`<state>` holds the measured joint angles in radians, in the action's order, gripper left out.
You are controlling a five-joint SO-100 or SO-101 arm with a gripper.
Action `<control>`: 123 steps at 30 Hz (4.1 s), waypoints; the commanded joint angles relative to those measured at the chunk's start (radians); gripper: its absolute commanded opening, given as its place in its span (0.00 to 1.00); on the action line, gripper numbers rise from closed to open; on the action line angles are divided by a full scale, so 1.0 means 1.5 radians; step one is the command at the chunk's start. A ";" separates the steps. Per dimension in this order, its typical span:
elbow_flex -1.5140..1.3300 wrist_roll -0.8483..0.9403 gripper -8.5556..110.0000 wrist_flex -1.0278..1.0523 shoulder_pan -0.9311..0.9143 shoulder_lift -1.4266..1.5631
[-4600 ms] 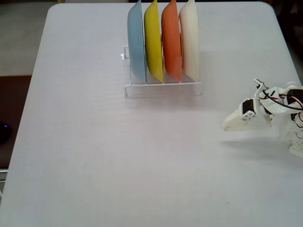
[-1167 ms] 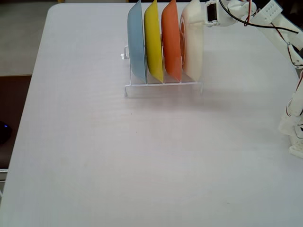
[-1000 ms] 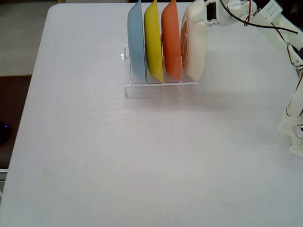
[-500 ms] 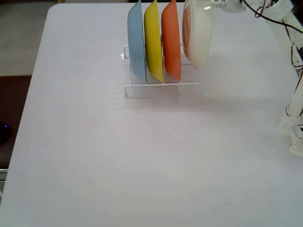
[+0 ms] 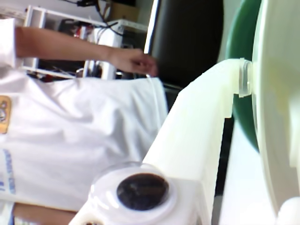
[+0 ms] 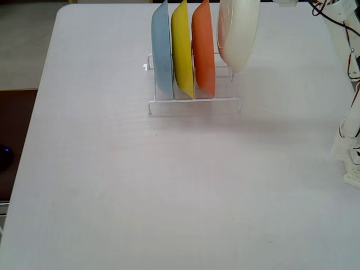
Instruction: Please give me two plates.
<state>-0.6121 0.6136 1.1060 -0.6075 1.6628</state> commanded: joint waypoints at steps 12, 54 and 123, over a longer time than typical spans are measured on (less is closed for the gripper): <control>-0.027 -0.084 0.07 -0.021 0.065 0.227; -0.358 -0.389 0.07 -0.717 0.448 0.240; -0.379 -0.252 0.42 -0.501 0.448 0.199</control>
<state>-1.1919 0.2209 0.2669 0.0844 1.8607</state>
